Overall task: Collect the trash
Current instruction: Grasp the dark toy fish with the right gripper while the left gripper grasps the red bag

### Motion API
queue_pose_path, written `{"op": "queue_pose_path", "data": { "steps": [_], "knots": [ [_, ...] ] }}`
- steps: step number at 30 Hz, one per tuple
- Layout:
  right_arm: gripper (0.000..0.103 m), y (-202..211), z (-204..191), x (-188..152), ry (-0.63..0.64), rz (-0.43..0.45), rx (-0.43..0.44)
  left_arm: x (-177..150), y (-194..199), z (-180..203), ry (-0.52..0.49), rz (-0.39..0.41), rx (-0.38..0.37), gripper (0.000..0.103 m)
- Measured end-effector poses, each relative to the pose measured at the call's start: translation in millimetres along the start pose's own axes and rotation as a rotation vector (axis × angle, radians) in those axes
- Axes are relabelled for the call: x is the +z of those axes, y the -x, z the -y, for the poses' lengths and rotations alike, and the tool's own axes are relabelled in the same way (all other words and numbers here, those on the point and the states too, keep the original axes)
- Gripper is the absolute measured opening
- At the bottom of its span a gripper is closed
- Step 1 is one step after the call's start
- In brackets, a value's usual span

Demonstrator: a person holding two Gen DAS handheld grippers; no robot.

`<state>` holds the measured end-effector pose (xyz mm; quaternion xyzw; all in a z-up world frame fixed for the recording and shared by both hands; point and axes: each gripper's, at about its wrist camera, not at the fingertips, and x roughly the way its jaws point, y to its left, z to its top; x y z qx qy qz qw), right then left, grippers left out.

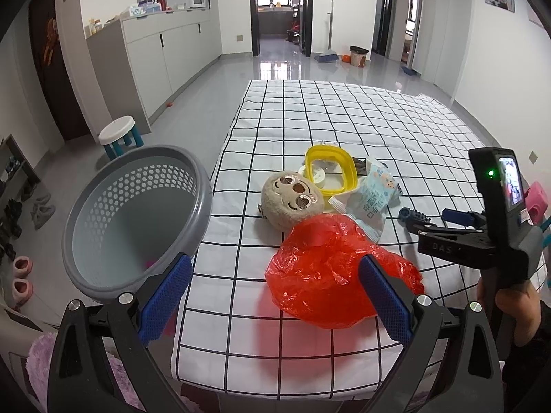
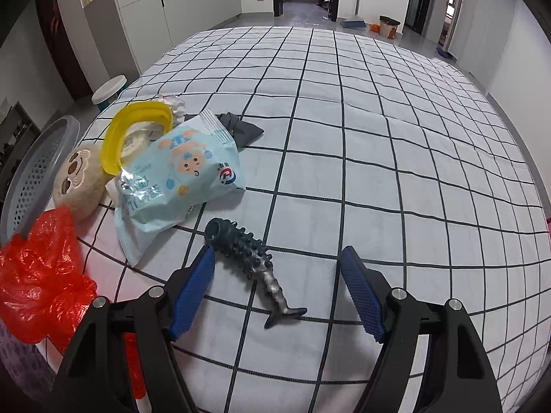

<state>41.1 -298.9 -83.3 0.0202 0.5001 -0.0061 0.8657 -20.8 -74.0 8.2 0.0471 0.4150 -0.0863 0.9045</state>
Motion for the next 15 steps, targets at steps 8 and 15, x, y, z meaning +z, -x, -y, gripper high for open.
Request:
{"op": "queue_pose_path", "data": {
  "steps": [8,15],
  "knots": [
    [0.051,-2,-10,1,0.043,0.009,0.008,1,10,2,0.002,0.019,-0.011,0.095],
    [0.030,1,-19,-1,0.075,0.014,0.022,0,21,6,0.001,0.035,-0.025,0.095]
  ]
}}
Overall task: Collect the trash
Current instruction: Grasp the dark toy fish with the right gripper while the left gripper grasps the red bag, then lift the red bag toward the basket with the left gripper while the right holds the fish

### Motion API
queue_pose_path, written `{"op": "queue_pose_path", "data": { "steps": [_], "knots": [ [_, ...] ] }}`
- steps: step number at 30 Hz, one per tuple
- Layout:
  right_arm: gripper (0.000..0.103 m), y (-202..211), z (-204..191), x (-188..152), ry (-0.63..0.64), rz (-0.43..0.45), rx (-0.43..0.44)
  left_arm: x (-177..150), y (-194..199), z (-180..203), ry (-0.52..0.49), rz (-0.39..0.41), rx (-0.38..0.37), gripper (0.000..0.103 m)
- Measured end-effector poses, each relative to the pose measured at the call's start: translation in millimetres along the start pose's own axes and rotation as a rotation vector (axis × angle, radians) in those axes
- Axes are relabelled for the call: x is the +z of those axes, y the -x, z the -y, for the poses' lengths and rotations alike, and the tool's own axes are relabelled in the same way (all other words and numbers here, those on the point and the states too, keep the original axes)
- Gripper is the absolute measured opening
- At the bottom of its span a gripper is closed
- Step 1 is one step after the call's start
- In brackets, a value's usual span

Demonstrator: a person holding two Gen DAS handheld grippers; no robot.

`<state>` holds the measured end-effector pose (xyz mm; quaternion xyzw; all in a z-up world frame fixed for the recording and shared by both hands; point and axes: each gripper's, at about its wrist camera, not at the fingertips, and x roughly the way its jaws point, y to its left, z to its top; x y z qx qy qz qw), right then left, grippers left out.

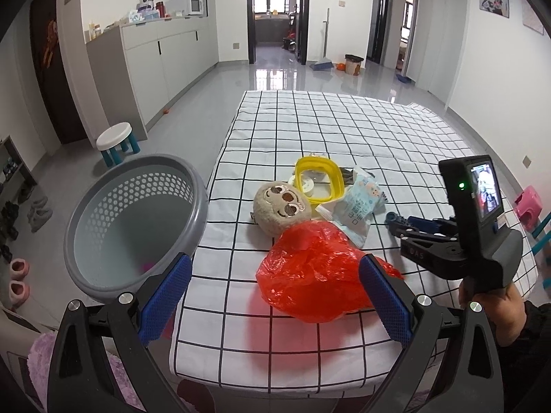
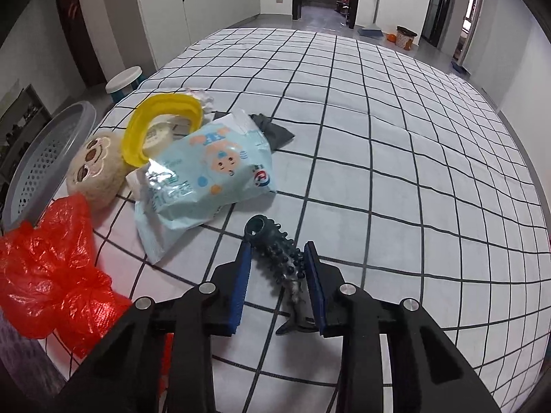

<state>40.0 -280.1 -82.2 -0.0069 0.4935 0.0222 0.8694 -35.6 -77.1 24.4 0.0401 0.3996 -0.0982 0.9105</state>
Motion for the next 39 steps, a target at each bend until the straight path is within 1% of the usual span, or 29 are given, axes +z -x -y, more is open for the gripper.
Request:
{"op": "queue_pose_path", "data": {
  "steps": [2,3,4,13,19,25,32,33,34,35,37,38,39],
  "knots": [
    [0.030,1,-1,-2,-0.004,0.000,0.007,-1,2,2,-0.003,0.001,-0.003,0.095],
    [0.024,2,0,-2,-0.013,0.000,0.016,-2,2,3,-0.004,-0.001,-0.006,0.095],
    [0.024,3,2,-3,-0.021,0.000,0.019,-3,2,4,-0.005,-0.002,-0.008,0.095],
    [0.024,27,15,-2,-0.107,0.038,0.043,-13,-5,20,-0.031,-0.034,-0.034,0.095],
    [0.024,38,25,-5,-0.146,0.055,0.044,-16,-12,33,-0.030,-0.055,-0.083,0.095],
    [0.024,49,39,-7,-0.196,0.080,0.049,-11,-27,46,-0.020,-0.038,-0.048,0.095],
    [0.024,59,48,-7,-0.221,0.100,0.060,-14,-62,51,-0.016,-0.088,0.005,0.094],
    [0.024,60,48,-7,-0.220,0.099,0.063,-16,-64,51,-0.012,-0.095,0.002,0.090],
    [0.024,60,48,-7,-0.219,0.099,0.065,-18,-67,50,-0.006,-0.105,-0.005,0.081],
    [0.024,60,48,-8,-0.216,0.098,0.065,-19,-69,48,-0.002,-0.115,-0.013,0.077],
    [0.024,60,46,-8,-0.211,0.095,0.069,-21,-71,46,0.008,-0.126,-0.032,0.058],
    [0.024,59,45,-8,-0.209,0.094,0.070,-22,-71,44,0.015,-0.128,-0.043,0.055],
    [0.024,59,44,-8,-0.207,0.094,0.072,-22,-71,43,0.017,-0.127,-0.050,0.047]
  ]
}}
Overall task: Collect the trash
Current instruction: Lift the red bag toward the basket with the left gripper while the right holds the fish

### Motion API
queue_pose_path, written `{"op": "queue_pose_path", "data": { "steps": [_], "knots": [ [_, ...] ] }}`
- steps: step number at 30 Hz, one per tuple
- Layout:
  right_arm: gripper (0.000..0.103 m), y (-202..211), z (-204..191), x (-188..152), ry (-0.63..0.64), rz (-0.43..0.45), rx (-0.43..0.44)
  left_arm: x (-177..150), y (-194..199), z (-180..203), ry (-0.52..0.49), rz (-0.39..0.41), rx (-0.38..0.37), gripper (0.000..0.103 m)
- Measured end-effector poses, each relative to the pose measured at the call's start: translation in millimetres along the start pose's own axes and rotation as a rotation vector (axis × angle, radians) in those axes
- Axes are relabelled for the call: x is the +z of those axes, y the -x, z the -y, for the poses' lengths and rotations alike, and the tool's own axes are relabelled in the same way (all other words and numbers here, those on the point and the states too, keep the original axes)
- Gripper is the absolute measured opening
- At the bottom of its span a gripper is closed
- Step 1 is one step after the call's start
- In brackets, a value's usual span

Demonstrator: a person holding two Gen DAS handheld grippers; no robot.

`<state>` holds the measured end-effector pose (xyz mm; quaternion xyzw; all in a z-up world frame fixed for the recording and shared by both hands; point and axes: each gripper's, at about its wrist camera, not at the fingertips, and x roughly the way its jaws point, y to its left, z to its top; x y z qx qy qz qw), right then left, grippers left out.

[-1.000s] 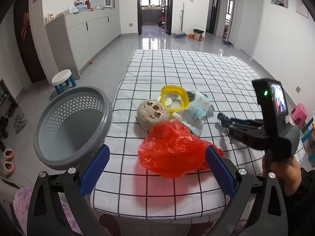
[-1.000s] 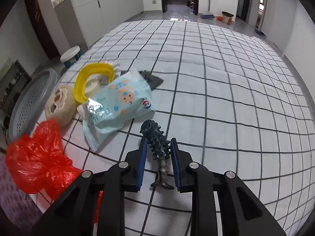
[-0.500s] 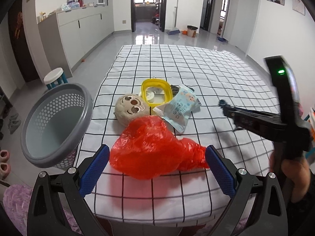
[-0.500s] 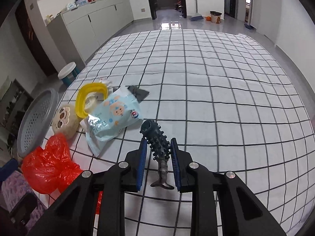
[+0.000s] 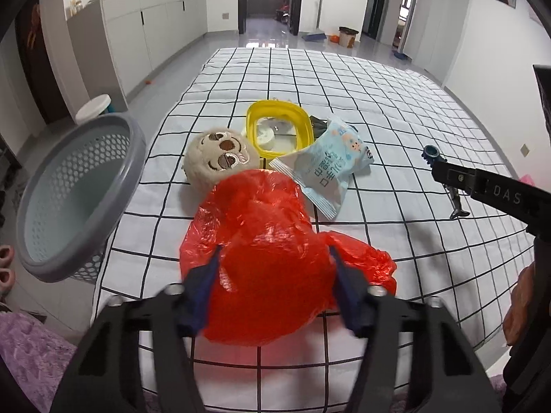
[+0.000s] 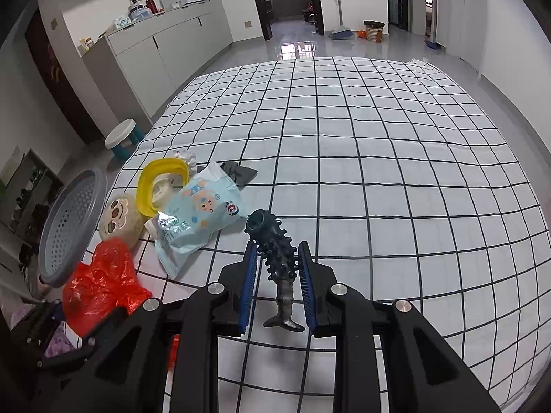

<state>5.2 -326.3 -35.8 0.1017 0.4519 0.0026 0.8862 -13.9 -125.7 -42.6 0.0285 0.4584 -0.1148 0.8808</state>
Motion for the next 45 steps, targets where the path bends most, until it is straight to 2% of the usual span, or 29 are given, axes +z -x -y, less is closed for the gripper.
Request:
{"op": "queue_pose_path", "data": {
  "steps": [1,3,6,15,25,32,45],
  "knots": [
    [0.024,0,-1,0,0.002,0.000,0.002,-1,1,-1,0.000,0.000,-0.007,0.034],
    [0.024,0,-4,0,0.007,0.000,0.004,-3,3,-3,-0.005,-0.003,-0.029,0.020],
    [0.024,1,-10,-1,0.014,0.001,0.007,-5,11,-8,-0.008,0.012,-0.031,0.014],
    [0.024,12,-37,-8,0.030,0.021,0.022,-4,47,-48,0.003,0.057,0.005,0.013],
    [0.024,26,-99,-8,0.078,0.062,0.062,19,78,-105,0.015,0.144,0.074,0.013],
    [0.024,24,-163,12,0.157,0.075,0.130,41,86,-153,0.031,0.191,0.143,0.013],
    [0.024,-13,-270,59,0.277,0.042,0.250,73,69,-235,0.074,0.200,0.245,0.014]
  ]
}}
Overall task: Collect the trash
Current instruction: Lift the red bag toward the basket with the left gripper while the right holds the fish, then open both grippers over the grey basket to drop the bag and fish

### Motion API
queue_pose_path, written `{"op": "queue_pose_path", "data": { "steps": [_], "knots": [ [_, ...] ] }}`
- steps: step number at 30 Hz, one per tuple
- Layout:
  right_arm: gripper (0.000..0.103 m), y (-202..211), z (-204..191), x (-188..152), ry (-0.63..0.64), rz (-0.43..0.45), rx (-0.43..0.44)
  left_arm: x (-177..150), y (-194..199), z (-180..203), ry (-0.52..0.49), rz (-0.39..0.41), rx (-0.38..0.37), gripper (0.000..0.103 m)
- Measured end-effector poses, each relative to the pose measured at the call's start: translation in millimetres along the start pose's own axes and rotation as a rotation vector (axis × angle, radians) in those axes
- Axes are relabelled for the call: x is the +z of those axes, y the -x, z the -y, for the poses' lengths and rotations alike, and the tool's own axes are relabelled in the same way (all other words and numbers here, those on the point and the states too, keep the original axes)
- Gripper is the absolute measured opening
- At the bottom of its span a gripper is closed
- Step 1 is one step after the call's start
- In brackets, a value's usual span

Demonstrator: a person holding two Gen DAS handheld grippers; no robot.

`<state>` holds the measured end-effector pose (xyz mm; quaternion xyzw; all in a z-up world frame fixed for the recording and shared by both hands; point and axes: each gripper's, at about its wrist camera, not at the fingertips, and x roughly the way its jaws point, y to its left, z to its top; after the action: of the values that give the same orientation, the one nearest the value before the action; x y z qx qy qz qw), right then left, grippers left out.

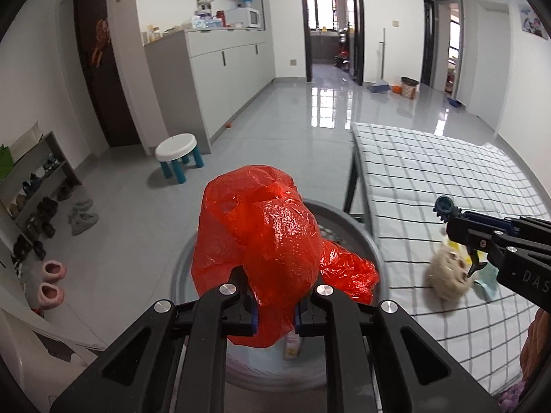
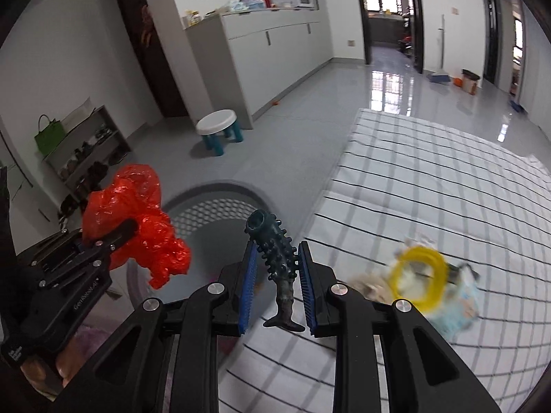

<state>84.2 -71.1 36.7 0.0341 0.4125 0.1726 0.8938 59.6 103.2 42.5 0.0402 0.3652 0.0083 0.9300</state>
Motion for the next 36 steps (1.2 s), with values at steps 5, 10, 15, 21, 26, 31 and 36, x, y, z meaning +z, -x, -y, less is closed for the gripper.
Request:
{"op": "queue_pose_path", "data": {
  "steps": [5,10,15,21,26,31,36],
  "knots": [
    [0.024,-33,-17,7,-0.011,-0.039,0.050,-1,-23,-20,0.048,-0.045,-0.004,0.014],
    [0.024,-53,-30,1,0.021,-0.069,0.062,-7,-42,-26,0.060,-0.098,-0.005,0.014],
    [0.024,-69,-31,-4,0.022,-0.106,0.081,-16,-53,-34,0.079,-0.134,0.008,0.017],
    [0.024,-78,-39,-5,0.032,-0.129,0.107,-21,-61,-44,0.113,-0.161,0.017,0.017],
    [0.024,-81,-42,-5,0.037,-0.133,0.116,-23,-60,-44,0.109,-0.161,0.020,0.019],
    [0.028,-83,-40,-6,0.024,-0.138,0.122,-23,-56,-43,0.104,-0.144,0.035,0.043],
    [0.045,-75,-33,-4,0.018,-0.105,0.114,-23,-51,-45,0.105,-0.117,0.053,0.061]
  ]
}}
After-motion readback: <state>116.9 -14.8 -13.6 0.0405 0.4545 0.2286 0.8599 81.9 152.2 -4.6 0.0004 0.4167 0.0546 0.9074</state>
